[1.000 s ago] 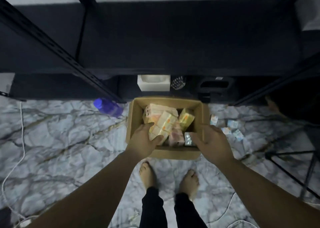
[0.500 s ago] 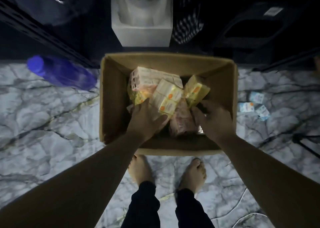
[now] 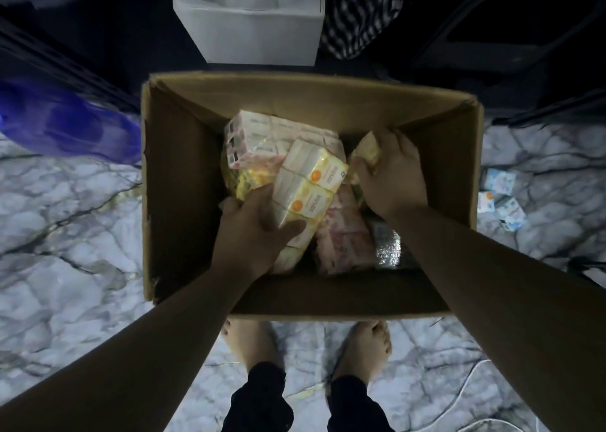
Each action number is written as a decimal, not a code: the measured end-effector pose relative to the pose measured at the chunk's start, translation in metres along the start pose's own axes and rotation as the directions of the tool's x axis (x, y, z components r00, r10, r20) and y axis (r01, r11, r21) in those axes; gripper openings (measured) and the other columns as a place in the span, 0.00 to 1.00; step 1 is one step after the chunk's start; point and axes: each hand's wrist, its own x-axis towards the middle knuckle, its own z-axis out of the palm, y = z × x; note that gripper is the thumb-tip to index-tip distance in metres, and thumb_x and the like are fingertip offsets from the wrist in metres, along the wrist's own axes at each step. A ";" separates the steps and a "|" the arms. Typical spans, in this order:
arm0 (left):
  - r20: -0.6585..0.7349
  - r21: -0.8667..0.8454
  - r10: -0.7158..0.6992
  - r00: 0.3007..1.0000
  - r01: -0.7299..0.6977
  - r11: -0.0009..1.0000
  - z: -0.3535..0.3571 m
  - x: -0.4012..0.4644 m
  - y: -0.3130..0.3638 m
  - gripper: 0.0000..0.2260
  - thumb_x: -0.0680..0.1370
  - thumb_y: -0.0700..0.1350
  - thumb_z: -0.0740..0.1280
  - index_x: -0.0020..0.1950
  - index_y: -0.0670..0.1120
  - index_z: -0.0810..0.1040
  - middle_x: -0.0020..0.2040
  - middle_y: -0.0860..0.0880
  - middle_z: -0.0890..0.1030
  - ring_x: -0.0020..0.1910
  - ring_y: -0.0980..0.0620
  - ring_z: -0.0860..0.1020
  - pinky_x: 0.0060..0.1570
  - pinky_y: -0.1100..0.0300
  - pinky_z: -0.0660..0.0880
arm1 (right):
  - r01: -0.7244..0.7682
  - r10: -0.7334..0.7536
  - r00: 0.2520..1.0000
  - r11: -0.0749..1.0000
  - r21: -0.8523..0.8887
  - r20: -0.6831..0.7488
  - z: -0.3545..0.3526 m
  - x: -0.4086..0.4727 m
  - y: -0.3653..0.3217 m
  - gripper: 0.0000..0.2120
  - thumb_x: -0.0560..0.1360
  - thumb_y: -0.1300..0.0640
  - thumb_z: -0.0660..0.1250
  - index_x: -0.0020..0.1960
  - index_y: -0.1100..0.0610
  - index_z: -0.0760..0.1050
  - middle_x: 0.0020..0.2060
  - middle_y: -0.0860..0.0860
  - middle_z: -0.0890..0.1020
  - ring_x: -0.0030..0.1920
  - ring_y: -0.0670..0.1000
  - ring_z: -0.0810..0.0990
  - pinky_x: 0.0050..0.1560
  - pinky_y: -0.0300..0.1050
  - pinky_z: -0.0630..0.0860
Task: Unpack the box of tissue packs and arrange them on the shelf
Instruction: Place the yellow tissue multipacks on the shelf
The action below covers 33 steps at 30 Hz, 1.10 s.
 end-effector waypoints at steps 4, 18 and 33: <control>-0.011 -0.019 -0.010 1.000 0.010 1.000 0.003 0.003 -0.003 0.39 0.67 0.64 0.79 0.75 0.62 0.67 0.70 0.47 0.66 0.65 0.46 0.73 0.64 0.54 0.73 | -0.066 0.068 0.996 0.997 -0.033 0.054 0.009 0.007 0.003 0.35 0.75 0.39 0.60 0.77 0.56 0.67 0.70 0.59 0.74 0.69 0.62 0.71 0.71 0.53 0.67; -0.059 0.010 -0.042 0.997 0.043 0.999 -0.003 -0.006 0.003 0.40 0.68 0.65 0.78 0.75 0.54 0.71 0.68 0.48 0.67 0.64 0.47 0.73 0.63 0.53 0.73 | 0.056 -0.039 0.997 0.949 -0.310 0.063 -0.009 -0.015 0.008 0.26 0.76 0.43 0.64 0.65 0.60 0.75 0.58 0.63 0.76 0.60 0.63 0.73 0.61 0.54 0.68; -0.174 -0.148 -0.004 0.985 -0.022 0.989 -0.040 -0.044 0.023 0.30 0.69 0.57 0.81 0.67 0.51 0.76 0.61 0.54 0.80 0.62 0.50 0.79 0.58 0.54 0.77 | 0.153 -0.175 0.962 0.981 -0.116 -0.208 -0.048 -0.085 -0.009 0.37 0.68 0.47 0.79 0.72 0.59 0.70 0.57 0.59 0.77 0.56 0.61 0.73 0.58 0.55 0.70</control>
